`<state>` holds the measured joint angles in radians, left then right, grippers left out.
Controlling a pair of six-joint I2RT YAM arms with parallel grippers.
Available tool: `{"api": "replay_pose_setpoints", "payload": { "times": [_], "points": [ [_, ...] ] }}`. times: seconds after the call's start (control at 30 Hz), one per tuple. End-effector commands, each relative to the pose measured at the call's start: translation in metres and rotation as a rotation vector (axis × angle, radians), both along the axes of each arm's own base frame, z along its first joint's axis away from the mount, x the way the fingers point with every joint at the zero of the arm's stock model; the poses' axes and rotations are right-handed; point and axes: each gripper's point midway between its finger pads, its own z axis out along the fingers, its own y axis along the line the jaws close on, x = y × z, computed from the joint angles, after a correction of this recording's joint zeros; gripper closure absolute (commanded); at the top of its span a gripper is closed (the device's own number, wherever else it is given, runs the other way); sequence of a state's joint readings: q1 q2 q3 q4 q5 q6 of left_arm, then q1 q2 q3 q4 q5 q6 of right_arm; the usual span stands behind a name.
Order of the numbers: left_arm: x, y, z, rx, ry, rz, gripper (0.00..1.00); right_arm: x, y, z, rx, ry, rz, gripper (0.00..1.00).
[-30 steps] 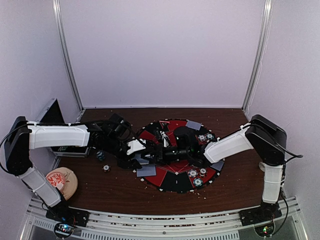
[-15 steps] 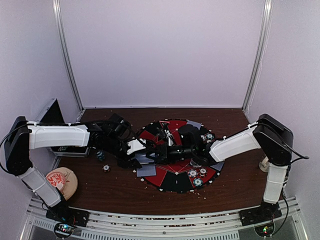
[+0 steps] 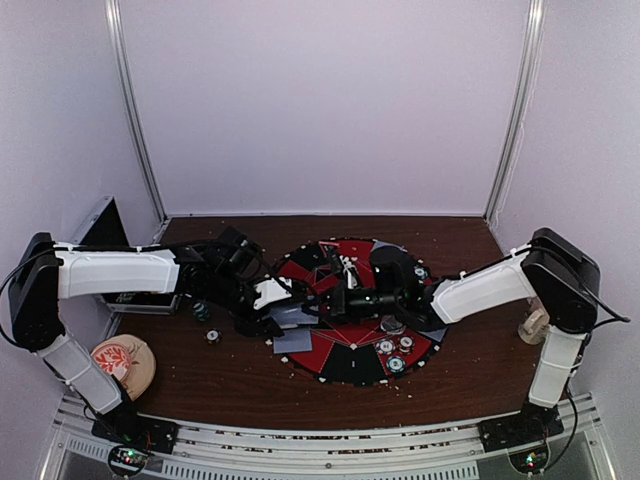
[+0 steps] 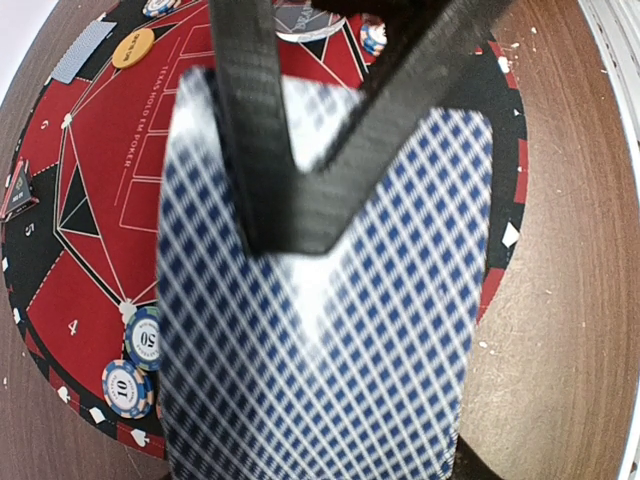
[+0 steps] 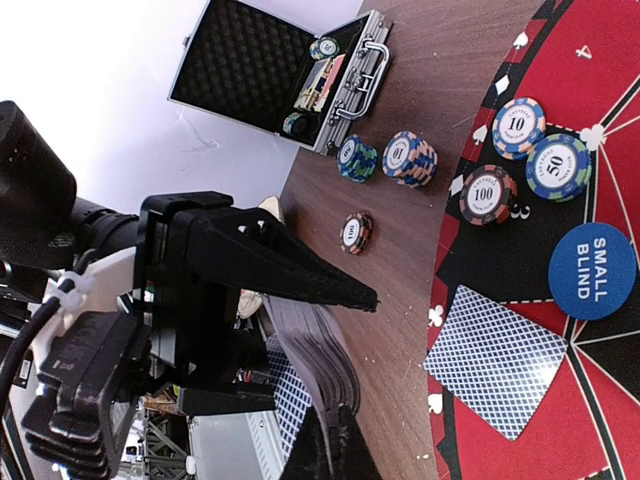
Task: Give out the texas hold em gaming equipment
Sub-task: Pick up the poker card from the face-down deck piles, then distribute the poker card in the small blind area.
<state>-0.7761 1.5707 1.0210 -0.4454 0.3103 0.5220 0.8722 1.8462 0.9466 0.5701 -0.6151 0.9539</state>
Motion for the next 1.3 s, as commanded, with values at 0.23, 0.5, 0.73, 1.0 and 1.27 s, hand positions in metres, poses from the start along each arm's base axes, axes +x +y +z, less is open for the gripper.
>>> {"api": "replay_pose_setpoints", "payload": {
  "times": [0.23, 0.5, 0.73, 1.0, 1.27],
  "points": [
    [-0.004, -0.005, 0.010, -0.039, -0.017, -0.029, 0.47, 0.019, -0.043, 0.015, 0.022, -0.012, -0.105, 1.00],
    [-0.002, 0.005, 0.008, -0.006, -0.053, -0.015, 0.47, 0.032, -0.071, 0.009, -0.019, -0.024, -0.177, 1.00],
    [0.006, 0.027, 0.002, 0.018, -0.069, 0.035, 0.47, 0.033, -0.047, -0.018, -0.026, 0.022, -0.129, 1.00],
    [0.020, 0.068, 0.007, 0.009, -0.085, 0.130, 0.47, 0.023, 0.007, -0.042, -0.011, 0.072, -0.017, 1.00],
    [0.021, 0.095, 0.003, 0.013, -0.086, 0.180, 0.47, 0.021, 0.031, -0.058, -0.012, 0.098, 0.021, 1.00]
  ]
}}
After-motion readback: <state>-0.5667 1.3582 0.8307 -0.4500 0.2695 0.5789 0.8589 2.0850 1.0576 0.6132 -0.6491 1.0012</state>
